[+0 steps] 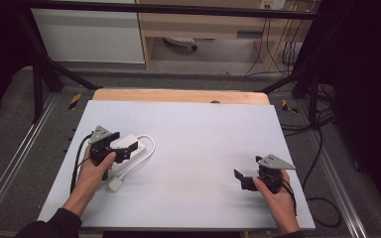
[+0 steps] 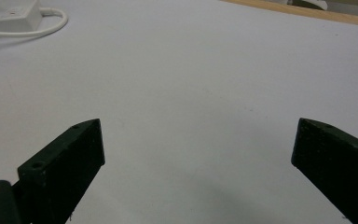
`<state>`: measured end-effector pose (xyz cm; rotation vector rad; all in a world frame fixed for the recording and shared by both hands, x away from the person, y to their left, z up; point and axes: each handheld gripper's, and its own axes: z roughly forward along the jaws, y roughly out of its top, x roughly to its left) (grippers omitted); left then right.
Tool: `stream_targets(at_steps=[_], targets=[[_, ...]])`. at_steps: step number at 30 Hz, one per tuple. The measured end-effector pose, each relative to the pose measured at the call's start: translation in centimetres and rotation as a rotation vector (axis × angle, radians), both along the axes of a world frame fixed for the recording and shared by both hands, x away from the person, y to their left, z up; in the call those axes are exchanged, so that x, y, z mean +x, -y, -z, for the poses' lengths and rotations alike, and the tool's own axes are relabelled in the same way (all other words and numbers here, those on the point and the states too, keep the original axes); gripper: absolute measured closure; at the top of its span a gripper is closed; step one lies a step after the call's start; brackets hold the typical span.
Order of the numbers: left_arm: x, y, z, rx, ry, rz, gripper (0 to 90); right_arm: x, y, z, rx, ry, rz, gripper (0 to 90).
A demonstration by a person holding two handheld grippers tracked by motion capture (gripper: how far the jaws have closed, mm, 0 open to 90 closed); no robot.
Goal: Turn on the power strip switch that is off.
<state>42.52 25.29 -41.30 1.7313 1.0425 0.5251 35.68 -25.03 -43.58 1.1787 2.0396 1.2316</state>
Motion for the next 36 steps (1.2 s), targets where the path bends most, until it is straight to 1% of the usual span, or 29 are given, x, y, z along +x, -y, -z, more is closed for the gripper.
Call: stream_targets(at_steps=[5,14,18,22,25,27,33,36], targets=[[-0.1,-0.2,-0.2,-0.014,0.011,-0.01,11.2,0.0,0.0,0.0,-0.001,0.002,0.0,2.9],[-0.5,-0.2,-0.4,-0.016,0.032,-0.003,10.5,0.0,0.0,0.0,-0.004,0.002,-0.001,2.9],[-0.8,-0.2,-0.5,-0.022,0.035,-0.001,10.5,0.0,0.0,0.0,-0.003,0.001,0.0,2.9],[-1.1,-0.3,-0.5,-0.03,0.031,0.006,10.4,0.0,0.0,0.1,-0.002,0.0,0.001,2.9],[-1.4,-0.3,-0.6,-0.027,0.025,0.014,9.6,0.1,0.1,0.1,-0.002,0.001,0.002,2.9],[-1.6,-0.4,-0.7,-0.034,0.024,0.014,9.6,0.1,0.1,0.1,0.0,0.0,0.003,2.8],[-2.0,-0.7,-0.9,-0.046,0.034,0.021,9.0,0.1,0.1,0.1,0.001,0.001,0.004,2.8],[-2.3,-0.9,-1.1,-0.038,0.039,0.025,9.0,0.1,0.2,0.1,-0.001,0.001,0.005,2.8]])
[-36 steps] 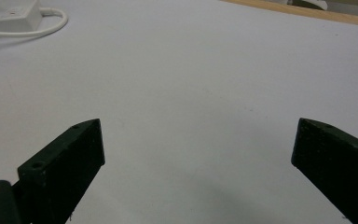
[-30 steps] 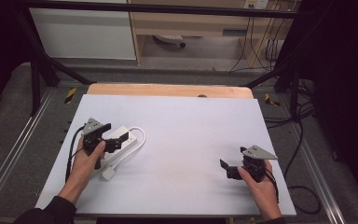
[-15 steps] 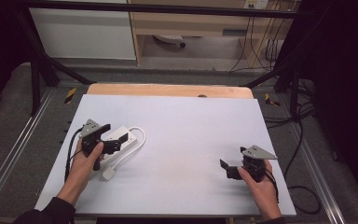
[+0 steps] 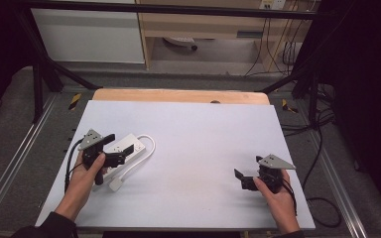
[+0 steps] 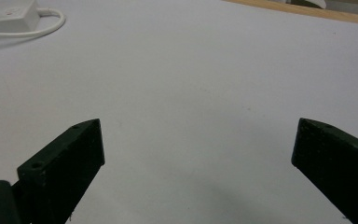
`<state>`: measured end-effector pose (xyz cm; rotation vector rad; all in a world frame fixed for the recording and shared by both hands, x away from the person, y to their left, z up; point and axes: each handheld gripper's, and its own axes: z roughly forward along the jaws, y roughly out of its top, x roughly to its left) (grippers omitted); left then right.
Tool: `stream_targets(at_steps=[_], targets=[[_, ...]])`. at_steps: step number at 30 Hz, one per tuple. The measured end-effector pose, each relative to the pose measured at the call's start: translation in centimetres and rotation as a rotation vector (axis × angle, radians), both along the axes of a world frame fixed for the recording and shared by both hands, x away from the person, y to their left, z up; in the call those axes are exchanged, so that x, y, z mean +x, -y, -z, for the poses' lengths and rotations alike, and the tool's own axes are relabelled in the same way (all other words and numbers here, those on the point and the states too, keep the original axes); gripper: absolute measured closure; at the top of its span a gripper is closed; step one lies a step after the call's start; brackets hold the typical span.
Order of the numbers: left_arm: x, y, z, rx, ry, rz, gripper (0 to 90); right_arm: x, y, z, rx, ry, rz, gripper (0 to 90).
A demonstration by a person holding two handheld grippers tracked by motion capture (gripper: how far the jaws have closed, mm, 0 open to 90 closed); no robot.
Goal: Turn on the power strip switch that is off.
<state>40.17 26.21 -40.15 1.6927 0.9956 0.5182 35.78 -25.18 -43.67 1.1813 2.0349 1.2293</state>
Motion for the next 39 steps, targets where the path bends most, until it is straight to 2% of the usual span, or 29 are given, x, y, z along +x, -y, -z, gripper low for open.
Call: stream_targets(at_steps=[7,12,19,22,24,27,30,32,33,34,35,36,37,39], targets=[[-1.9,-1.1,-1.4,0.001,0.043,0.014,8.9,0.0,0.0,0.0,0.002,-0.003,0.001,2.8],[-3.1,-2.3,-1.9,-0.004,0.055,-0.01,8.9,0.0,-0.1,0.0,0.002,-0.006,0.002,2.8],[-5.3,-5.3,-2.7,-0.03,0.075,-0.06,8.9,0.1,-0.1,0.1,0.002,-0.007,0.005,2.8],[-5.8,-6.0,-2.7,-0.032,0.076,-0.067,8.9,0.0,-0.1,0.1,0.001,-0.005,0.004,2.8],[-6.5,-6.9,-2.3,-0.036,0.07,-0.078,8.9,0.0,-0.1,0.1,0.003,-0.006,0.006,2.8],[-7.0,-7.3,-1.8,-0.034,0.066,-0.085,8.9,0.1,-0.1,0.1,0.003,-0.006,0.007,2.8],[-7.7,-7.9,-0.7,-0.044,0.052,-0.081,8.9,0.1,-0.1,0.1,0.001,-0.006,0.007,2.8],[-8.1,-8.0,0.3,-0.021,0.038,-0.07,8.9,0.1,-0.1,0.1,0.001,-0.009,0.009,2.7],[-8.1,-8.0,0.3,-0.021,0.038,-0.07,8.9,0.1,-0.1,0.2,-0.002,-0.007,0.009,2.6],[-8.5,-7.9,1.5,0.006,0.016,-0.062,8.9,0.1,-0.1,0.2,-0.004,-0.011,0.013,2.6],[-8.5,-7.9,1.5,0.006,0.016,-0.062,8.9,0.2,-0.1,0.3,-0.01,-0.014,0.018,2.6],[-8.7,-7.8,2.1,0.02,0.004,-0.056,8.9,0.2,-0.1,0.3,-0.01,-0.014,0.018,2.6],[-8.8,-7.5,2.8,0.041,-0.029,-0.043,8.9,0.3,-0.1,0.6,-0.023,-0.031,0.028,2.6],[-8.8,-7.4,2.8,0.052,-0.028,-0.04,8.9,0.5,-0.1,0.7,-0.032,-0.04,0.03,2.6]])
